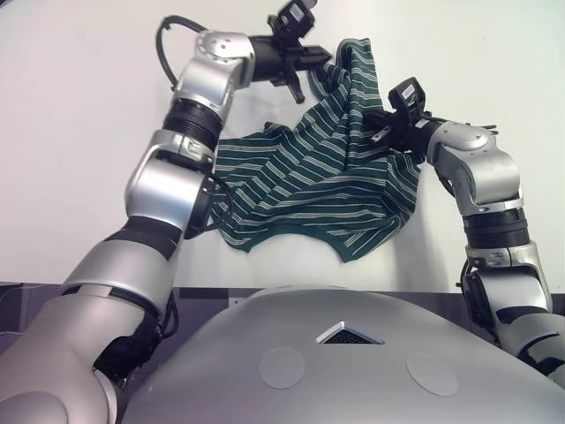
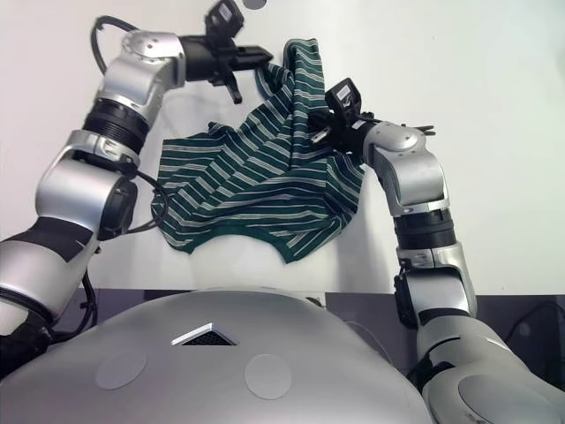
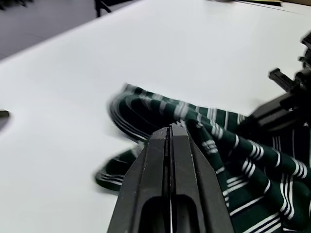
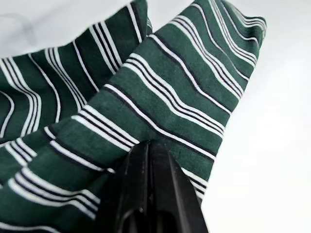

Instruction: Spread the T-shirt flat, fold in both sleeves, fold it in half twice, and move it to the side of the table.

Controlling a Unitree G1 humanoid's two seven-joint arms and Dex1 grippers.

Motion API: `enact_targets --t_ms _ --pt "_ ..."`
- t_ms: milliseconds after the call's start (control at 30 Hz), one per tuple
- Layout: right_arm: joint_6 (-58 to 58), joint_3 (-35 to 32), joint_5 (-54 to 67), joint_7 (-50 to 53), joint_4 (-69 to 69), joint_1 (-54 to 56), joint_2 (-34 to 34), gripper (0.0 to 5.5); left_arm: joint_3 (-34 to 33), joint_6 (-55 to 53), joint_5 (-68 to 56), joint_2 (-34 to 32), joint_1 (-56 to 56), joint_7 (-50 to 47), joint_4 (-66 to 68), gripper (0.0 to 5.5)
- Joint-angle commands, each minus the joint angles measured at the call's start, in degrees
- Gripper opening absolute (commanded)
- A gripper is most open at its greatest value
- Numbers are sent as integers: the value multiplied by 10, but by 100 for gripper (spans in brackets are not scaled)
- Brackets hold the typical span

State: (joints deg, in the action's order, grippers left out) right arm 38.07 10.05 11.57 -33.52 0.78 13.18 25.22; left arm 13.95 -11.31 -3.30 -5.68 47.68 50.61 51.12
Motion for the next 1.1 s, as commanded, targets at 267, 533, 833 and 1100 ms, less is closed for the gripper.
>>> enact_targets --t_ms 267,533,833,1100 --pt "13 23 -16 -2 -7 -9 -5 3 66 -6 127 49 15 -137 123 0" --pt "-4 -13 -39 60 37 2 -26 3 71 -16 155 -32 4 -125 146 0" --pt "-24 -39 -14 57 8 10 -57 3 2 23 118 -54 -6 -147 140 0" --pt "-9 -25 -65 74 89 3 -25 3 -39 66 106 -107 -2 -168 174 0"
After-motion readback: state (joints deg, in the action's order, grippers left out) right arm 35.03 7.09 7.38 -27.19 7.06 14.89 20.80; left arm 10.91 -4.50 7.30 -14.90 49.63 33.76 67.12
